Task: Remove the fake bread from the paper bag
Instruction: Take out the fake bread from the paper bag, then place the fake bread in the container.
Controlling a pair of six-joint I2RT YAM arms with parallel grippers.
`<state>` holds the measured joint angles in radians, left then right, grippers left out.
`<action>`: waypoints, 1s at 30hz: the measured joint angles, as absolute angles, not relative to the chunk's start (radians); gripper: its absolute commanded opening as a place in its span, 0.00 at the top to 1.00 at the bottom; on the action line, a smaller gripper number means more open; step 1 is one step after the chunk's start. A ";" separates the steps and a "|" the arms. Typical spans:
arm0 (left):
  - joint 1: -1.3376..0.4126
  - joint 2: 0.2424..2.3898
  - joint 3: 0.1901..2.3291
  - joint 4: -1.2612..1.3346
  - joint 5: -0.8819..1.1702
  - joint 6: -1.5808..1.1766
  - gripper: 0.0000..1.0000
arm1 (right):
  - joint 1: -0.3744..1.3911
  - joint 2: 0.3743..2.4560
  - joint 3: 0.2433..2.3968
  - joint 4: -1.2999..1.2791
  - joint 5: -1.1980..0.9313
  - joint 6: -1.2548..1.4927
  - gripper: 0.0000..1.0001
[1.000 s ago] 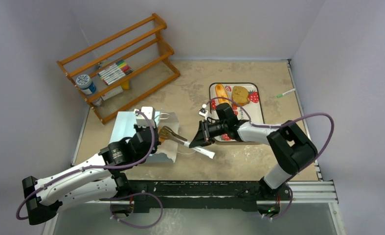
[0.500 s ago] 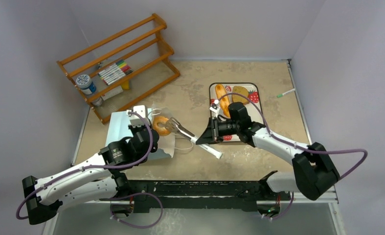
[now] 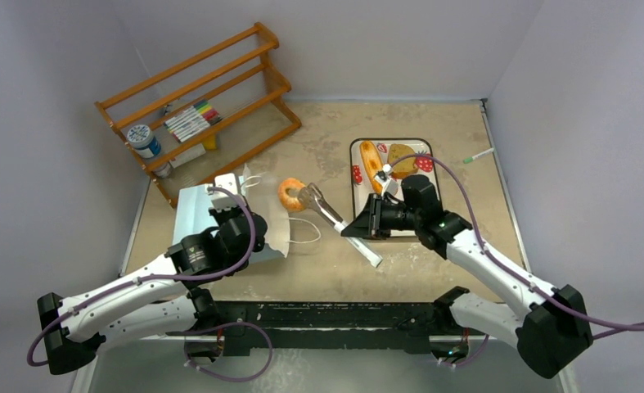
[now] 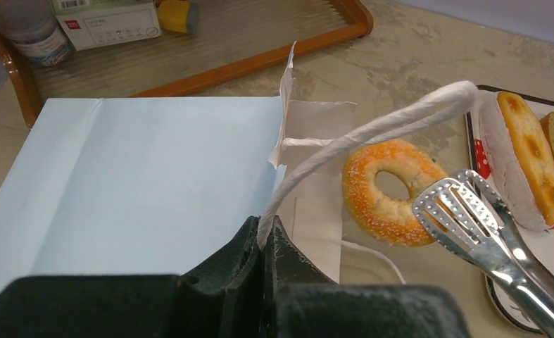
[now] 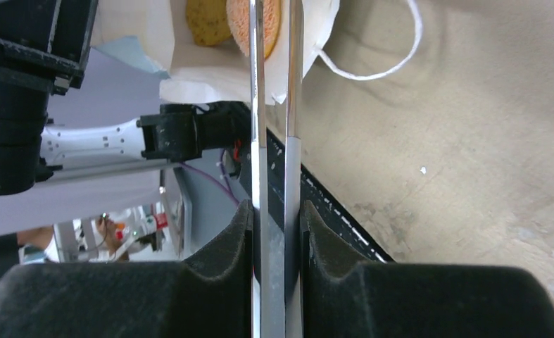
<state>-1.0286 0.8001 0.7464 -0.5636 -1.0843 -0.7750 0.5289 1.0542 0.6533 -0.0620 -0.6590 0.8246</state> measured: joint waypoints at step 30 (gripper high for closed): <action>-1.007 1.090 0.857 -0.402 -0.509 -0.313 1.00 | 0.003 1.100 0.759 -0.098 -0.319 0.816 1.00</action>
